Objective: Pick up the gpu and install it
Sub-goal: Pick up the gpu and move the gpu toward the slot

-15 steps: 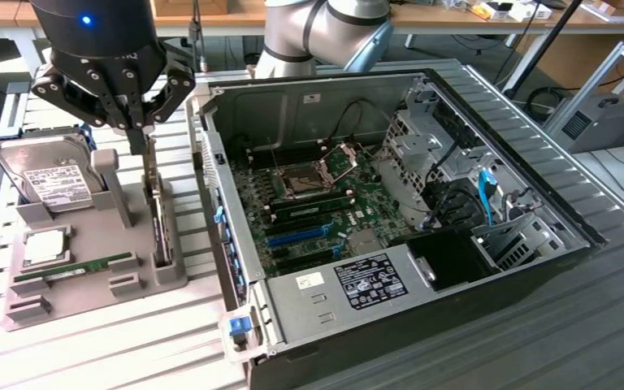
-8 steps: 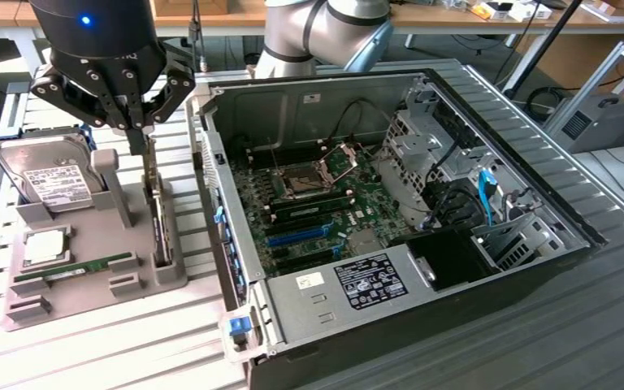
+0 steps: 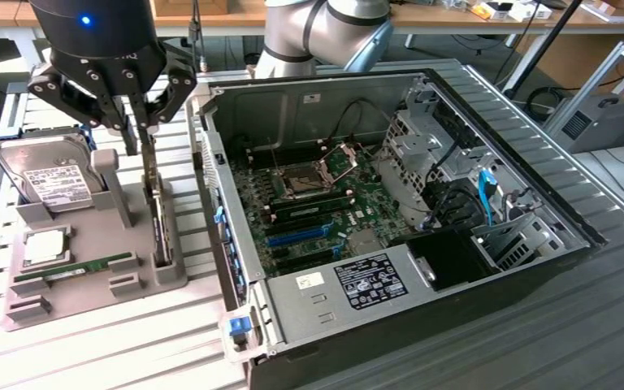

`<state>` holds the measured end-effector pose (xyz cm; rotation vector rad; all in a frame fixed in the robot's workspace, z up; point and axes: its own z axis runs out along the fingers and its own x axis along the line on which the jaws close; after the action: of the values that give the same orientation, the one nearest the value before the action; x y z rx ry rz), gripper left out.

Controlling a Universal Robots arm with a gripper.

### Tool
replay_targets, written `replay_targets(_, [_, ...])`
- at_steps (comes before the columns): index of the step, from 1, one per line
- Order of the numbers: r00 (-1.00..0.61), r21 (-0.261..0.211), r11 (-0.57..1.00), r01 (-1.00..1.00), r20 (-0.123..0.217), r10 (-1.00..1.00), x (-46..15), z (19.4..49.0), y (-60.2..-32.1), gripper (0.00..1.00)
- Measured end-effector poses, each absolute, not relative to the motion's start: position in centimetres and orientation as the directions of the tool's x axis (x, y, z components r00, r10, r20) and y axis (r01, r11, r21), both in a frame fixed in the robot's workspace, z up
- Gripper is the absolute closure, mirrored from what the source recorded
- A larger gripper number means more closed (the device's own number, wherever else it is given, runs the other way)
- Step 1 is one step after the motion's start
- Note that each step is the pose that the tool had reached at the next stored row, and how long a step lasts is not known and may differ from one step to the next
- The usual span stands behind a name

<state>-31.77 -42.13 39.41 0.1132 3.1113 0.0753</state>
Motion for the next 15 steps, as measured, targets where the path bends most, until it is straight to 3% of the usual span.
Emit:
replay_targets(6, [-0.997,0.049,0.996,0.072,-0.026,0.073,-31.8,39.4,-42.1,0.58])
replay_targets(15, [-0.997,0.051,0.996,0.072,-0.025,0.073,-31.8,37.4,-42.1,0.58])
